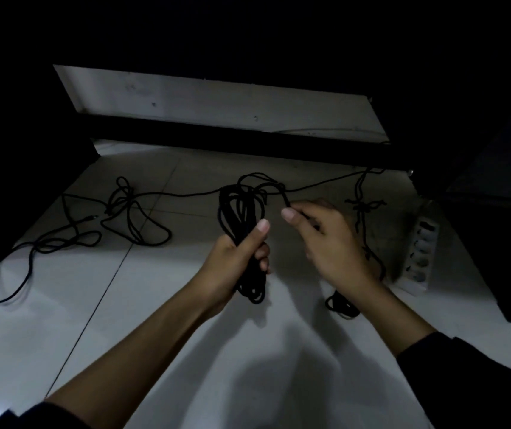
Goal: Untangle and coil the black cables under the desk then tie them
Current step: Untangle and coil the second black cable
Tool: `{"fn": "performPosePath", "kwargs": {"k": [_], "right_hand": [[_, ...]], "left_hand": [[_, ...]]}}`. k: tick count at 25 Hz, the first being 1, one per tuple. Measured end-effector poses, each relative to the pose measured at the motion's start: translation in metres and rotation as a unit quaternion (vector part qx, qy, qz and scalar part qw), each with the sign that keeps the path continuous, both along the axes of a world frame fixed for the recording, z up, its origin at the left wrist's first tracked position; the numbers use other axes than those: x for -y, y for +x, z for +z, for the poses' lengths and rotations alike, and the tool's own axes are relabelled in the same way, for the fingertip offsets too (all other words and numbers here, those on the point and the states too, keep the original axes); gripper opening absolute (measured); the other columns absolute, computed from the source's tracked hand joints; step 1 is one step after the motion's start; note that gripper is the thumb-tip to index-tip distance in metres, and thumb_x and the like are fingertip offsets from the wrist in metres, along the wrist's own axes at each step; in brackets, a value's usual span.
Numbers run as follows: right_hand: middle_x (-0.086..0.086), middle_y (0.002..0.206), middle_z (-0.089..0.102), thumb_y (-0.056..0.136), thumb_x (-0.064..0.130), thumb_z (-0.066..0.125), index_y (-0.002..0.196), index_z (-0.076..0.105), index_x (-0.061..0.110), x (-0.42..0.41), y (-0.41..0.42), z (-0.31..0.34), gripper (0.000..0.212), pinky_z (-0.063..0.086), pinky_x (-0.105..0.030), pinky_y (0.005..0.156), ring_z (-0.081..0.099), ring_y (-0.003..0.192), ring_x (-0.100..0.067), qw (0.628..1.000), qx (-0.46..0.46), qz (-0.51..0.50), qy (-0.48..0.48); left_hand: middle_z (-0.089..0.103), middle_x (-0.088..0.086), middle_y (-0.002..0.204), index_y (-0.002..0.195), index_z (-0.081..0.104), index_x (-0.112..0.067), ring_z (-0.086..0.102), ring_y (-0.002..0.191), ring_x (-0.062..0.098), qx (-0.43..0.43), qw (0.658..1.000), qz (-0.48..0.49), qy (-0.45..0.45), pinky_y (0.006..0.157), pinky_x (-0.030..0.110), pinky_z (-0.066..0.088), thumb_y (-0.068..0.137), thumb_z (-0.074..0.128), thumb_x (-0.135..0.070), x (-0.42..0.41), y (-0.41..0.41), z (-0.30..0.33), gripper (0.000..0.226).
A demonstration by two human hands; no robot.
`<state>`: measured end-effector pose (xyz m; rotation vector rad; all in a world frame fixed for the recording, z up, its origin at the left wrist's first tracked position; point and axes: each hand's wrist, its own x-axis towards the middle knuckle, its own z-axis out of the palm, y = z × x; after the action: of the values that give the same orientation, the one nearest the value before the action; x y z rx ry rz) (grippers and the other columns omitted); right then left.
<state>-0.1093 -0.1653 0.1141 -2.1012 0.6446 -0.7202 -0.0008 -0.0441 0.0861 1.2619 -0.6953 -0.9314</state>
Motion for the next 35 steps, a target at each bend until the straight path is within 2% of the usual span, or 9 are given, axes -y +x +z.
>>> {"fn": "performPosePath", "kwargs": {"k": [4,8,12,18,21,23,25,28,35], "right_hand": [[0.010,0.085,0.043,0.098,0.021,0.048,0.105,0.067,0.017,-0.020,0.007,-0.002,0.020,0.037,-0.008,0.055,0.052,0.066,-0.001,0.987,-0.086,0.018,-0.133],[-0.001,0.103,0.061,0.094,0.017,0.055,0.129,0.057,0.018,-0.023,0.006,0.006,0.035,0.048,-0.023,0.068,0.062,0.084,-0.012,0.982,-0.085,-0.006,-0.169],[0.010,0.084,0.063,0.085,0.022,0.068,0.136,0.040,0.030,-0.023,0.006,0.010,0.059,0.050,-0.020,0.060,0.062,0.071,-0.003,0.990,-0.071,0.025,-0.123],[0.019,0.102,0.058,0.087,0.039,0.062,0.120,0.050,0.029,-0.023,-0.010,0.000,0.037,0.040,-0.008,0.068,0.052,0.076,0.010,0.992,-0.054,0.030,-0.112],[0.021,0.082,0.059,0.093,0.049,0.044,0.105,0.054,0.040,-0.024,-0.020,-0.008,0.018,0.050,-0.022,0.064,0.058,0.076,0.004,0.987,-0.100,0.077,-0.097],[0.021,0.075,0.058,0.098,0.049,0.034,0.105,0.048,0.043,-0.032,-0.018,-0.018,0.017,0.044,-0.029,0.064,0.054,0.077,0.000,0.965,-0.184,0.125,-0.138],[0.020,0.072,0.055,0.100,0.047,0.030,0.102,0.048,0.040,-0.036,-0.017,-0.029,0.020,0.025,-0.030,0.071,0.046,0.080,0.000,0.948,-0.229,0.143,-0.169],[0.019,0.074,0.051,0.099,0.047,0.036,0.091,0.056,0.031,-0.021,-0.021,-0.034,0.027,0.018,-0.032,0.075,0.047,0.086,-0.004,0.940,-0.251,0.137,-0.188],[0.011,0.077,0.041,0.097,0.026,0.054,0.084,0.058,0.016,-0.004,-0.020,-0.002,0.017,0.028,-0.019,0.062,0.037,0.074,-0.005,0.924,-0.179,0.234,-0.243]], "left_hand": [[0.046,-0.004,0.058,0.079,0.059,-0.013,0.051,0.055,0.010,-0.026,0.999,0.019,-0.018,0.062,0.025,0.050,0.090,0.054,-0.043,0.012,-0.012,0.002,0.032],[0.043,-0.003,0.056,0.080,0.063,-0.016,0.047,0.052,0.010,-0.044,0.999,0.019,-0.010,0.057,0.024,0.048,0.093,0.057,-0.039,0.014,-0.012,0.004,0.027],[0.040,-0.005,0.050,0.092,0.064,-0.011,0.044,0.048,0.011,-0.099,0.991,0.079,0.041,0.053,0.025,0.047,0.093,0.053,-0.033,0.013,-0.014,-0.001,0.025],[0.053,-0.006,0.055,0.073,0.058,-0.016,0.053,0.055,0.011,-0.116,0.966,0.233,0.006,0.058,0.023,0.046,0.095,0.051,-0.026,0.010,0.026,0.017,0.025],[0.072,-0.004,0.090,0.080,0.058,-0.017,0.069,0.089,0.015,-0.209,0.959,0.177,-0.070,0.087,0.035,0.053,0.097,0.050,-0.031,0.006,0.041,0.025,0.023],[0.070,-0.001,0.079,0.078,0.052,-0.017,0.070,0.076,0.017,-0.247,0.958,0.113,-0.090,0.079,0.036,0.058,0.098,0.047,-0.032,0.006,0.039,0.028,0.026],[0.045,-0.007,0.052,0.075,0.048,-0.017,0.049,0.045,0.011,-0.226,0.970,0.063,-0.064,0.055,0.027,0.054,0.098,0.047,-0.032,0.003,0.036,0.030,0.027],[0.032,-0.008,0.047,0.074,0.051,-0.018,0.032,0.038,0.010,-0.130,0.991,0.013,0.011,0.044,0.023,0.040,0.095,0.052,-0.032,-0.005,0.041,0.035,0.026],[0.071,0.004,0.083,0.092,0.066,-0.006,0.068,0.070,0.015,0.108,0.984,-0.037,0.137,0.069,0.025,0.056,0.095,0.054,-0.032,-0.007,0.025,0.024,0.029]]}}
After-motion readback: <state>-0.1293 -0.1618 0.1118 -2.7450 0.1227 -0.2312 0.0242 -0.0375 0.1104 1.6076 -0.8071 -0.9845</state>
